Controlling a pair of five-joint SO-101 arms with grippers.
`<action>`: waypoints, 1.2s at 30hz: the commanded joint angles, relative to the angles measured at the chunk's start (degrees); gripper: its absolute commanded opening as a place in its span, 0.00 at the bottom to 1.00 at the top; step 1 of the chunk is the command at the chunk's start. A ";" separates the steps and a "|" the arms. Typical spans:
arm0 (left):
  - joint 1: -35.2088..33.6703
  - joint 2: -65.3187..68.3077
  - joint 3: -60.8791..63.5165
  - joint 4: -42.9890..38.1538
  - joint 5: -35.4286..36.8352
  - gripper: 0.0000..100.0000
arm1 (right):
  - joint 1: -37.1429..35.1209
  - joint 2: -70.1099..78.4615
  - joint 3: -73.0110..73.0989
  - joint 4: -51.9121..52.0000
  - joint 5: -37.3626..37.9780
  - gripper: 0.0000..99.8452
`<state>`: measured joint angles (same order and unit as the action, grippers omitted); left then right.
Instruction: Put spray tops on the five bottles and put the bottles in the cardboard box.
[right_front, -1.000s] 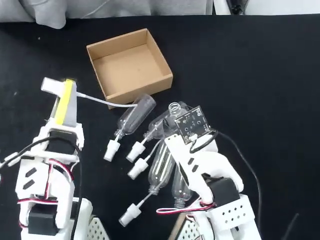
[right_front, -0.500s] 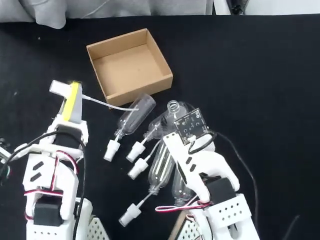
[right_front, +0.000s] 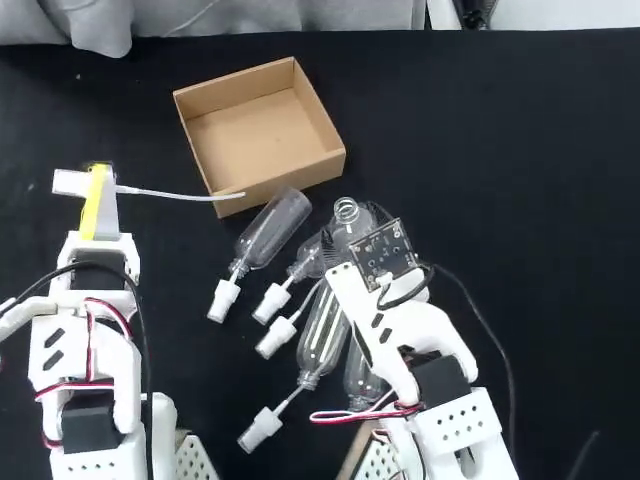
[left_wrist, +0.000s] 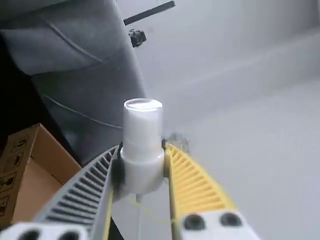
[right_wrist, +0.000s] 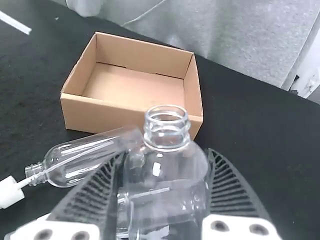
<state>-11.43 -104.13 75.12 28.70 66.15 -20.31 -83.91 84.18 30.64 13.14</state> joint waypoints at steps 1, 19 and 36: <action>-1.80 -0.26 -0.22 -0.79 0.97 0.03 | -3.16 -1.36 -0.48 -2.11 0.53 0.15; -1.63 -0.35 2.24 -0.79 0.97 0.03 | -11.16 -1.36 1.19 -2.11 10.73 0.15; 4.26 -0.44 1.98 -0.79 0.44 0.03 | -13.71 -1.36 2.95 -2.20 15.47 0.15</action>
<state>-10.46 -104.04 78.73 28.70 66.59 -33.23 -83.91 87.25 30.64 28.00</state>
